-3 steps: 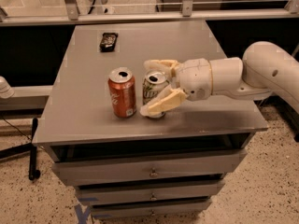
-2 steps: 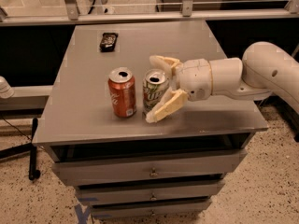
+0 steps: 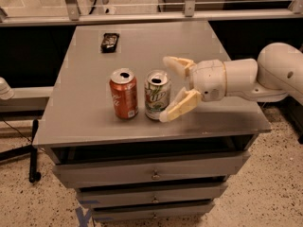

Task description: Move 7up can near coke can

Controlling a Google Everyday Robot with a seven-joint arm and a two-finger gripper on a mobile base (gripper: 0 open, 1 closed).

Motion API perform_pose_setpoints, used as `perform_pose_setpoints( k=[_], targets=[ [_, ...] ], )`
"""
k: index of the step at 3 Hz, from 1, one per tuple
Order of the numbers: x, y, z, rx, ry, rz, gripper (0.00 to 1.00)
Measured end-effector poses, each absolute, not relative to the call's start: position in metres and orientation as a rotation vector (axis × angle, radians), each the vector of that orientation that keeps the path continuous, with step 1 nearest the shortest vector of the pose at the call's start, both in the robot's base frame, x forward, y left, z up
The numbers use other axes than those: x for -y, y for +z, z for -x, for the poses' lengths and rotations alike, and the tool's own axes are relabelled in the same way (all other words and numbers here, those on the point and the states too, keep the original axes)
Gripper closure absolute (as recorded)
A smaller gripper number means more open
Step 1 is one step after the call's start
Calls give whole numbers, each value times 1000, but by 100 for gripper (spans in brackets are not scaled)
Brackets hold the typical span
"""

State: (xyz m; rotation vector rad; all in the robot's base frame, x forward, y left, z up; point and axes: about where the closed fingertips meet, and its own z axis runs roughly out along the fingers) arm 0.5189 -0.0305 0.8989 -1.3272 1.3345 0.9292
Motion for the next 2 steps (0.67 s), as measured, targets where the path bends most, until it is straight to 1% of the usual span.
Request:
perform_pose_setpoints(
  k=[2],
  targets=[
    [98,887,-543,-1430,848,1296,0]
  ],
)
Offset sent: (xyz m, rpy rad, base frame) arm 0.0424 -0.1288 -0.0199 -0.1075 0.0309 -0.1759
